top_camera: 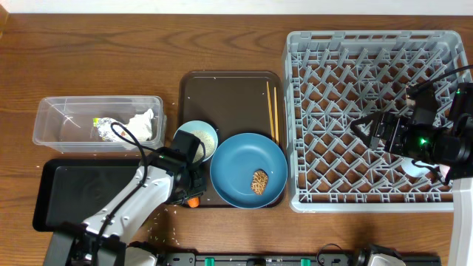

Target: Sort waste into correct bins and load items into the dishwasher rack

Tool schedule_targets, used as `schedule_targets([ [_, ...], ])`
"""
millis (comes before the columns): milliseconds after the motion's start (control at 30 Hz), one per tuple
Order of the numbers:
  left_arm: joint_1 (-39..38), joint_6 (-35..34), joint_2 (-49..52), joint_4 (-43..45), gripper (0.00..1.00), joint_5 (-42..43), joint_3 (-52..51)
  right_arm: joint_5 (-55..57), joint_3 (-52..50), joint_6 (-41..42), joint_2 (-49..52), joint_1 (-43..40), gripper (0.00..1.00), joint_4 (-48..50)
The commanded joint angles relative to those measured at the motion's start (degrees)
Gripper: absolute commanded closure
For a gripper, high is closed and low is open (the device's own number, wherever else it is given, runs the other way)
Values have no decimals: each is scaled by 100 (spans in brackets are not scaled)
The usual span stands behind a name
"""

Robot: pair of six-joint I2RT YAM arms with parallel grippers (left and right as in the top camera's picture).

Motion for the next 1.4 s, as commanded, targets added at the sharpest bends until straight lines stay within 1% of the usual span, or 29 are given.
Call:
schedule_targets([
  [0,-22,-26,-415,-313,71,-55,520,0,17,-111,-4,33,6,-7],
  [33,-22,-24,-566,-437,72,-72,664,0,17,-111,-4,33,6,-13],
  [100,-22,92,-883,-671,77,-103,938,0,17,-111,-4,33,6,-28],
  [267,192,68,-1545,-1349,77,-136,1167,0,17,-111,-4,33,6,-31],
  [333,442,-105,-1775,-1740,77,-374,1167,0,17,-111,-4,33,6,-46],
  [433,892,-122,-2020,-2142,77,-682,1167,0,17,-111,-4,33,6,-46],
  [500,1237,-142,-2127,-2310,77,-737,1165,0,17,-111,-4,33,6,-46],
  [533,1462,-275,-2170,-2361,77,-780,1152,0,17,-111,-4,33,6,-46],
  [633,2063,-756,-2199,-2326,77,-1021,1036,0,17,-111,-4,33,6,-46],
  [700,2461,-940,-2177,-2234,77,-1189,918,0,17,-111,-4,33,6,-50],
  [767,2896,-1021,-2142,-2090,77,-1314,761,0,17,-111,-4,33,6,-68],
  [933,3910,-1331,-2052,-1775,77,-1309,402,0,17,-111,-4,33,7,-70],
  [1067,4395,-1342,-1971,-1534,76,-1209,177,0,17,-111,-4,33,6,-66],
  [1100,4459,-1340,-1952,-1530,67,-1200,162,0,17,-111,-4,33,6,-66],
  [1133,4496,-1318,-1930,-1528,51,-1207,162,0,17,-111,-4,33,6,-66],
  [1167,4516,-1255,-1926,-1508,32,-1204,162,0,17,-111,-4,33,6,-66],
  [1200,4516,-1196,-1926,-1482,20,-1204,164,0,17,-111,-4,33,6,-66],
  [1233,4516,-1110,-1928,-1460,12,-1180,166,0,17,-111,-4,33,6,-68],
  [1267,4516,-960,-1932,-1438,10,-1102,168,0,17,-111,-4,33,6,-68],
  [1367,4516,-415,-1947,-1434,9,-691,256,0,17,-111,-4,33,6,-66],
])
